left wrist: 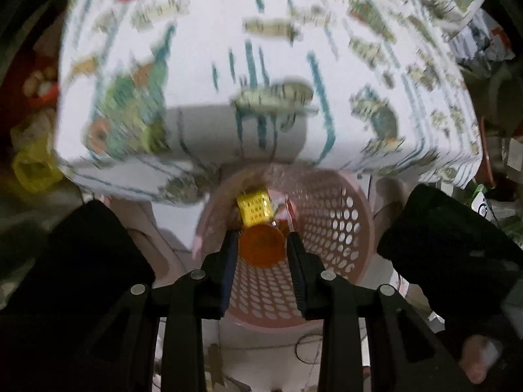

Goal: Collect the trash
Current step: 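Carry the cap and packet over the pink basket and open both grippers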

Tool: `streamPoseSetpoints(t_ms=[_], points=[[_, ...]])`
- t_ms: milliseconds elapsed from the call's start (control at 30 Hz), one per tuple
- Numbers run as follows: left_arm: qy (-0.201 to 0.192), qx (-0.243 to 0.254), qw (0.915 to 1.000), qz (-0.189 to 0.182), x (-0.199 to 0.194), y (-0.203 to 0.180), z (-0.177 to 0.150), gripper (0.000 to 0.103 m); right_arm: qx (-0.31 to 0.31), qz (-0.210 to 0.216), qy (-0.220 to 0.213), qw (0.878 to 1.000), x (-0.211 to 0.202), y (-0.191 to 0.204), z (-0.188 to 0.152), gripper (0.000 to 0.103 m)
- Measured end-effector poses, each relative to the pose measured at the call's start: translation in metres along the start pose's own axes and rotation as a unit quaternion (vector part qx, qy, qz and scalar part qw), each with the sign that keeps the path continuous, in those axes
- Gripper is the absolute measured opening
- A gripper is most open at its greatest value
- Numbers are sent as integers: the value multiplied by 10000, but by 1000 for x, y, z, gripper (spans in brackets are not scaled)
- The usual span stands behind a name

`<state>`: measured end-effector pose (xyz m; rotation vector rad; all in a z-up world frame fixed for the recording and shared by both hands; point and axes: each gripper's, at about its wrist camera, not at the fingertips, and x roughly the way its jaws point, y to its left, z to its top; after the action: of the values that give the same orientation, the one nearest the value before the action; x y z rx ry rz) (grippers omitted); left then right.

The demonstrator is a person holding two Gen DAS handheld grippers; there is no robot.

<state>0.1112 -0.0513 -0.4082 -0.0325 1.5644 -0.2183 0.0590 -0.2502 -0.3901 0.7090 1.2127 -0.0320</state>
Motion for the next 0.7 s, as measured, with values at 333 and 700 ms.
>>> streamPoseSetpoints(t_ms=[333, 700], points=[[611, 288, 9960, 581, 43, -11, -7, 81, -68, 277, -116, 9995, -14, 7, 9, 57], [-89, 175, 9989, 429, -12, -12, 2, 81, -73, 248, -344, 9991, -29, 1, 10, 57]])
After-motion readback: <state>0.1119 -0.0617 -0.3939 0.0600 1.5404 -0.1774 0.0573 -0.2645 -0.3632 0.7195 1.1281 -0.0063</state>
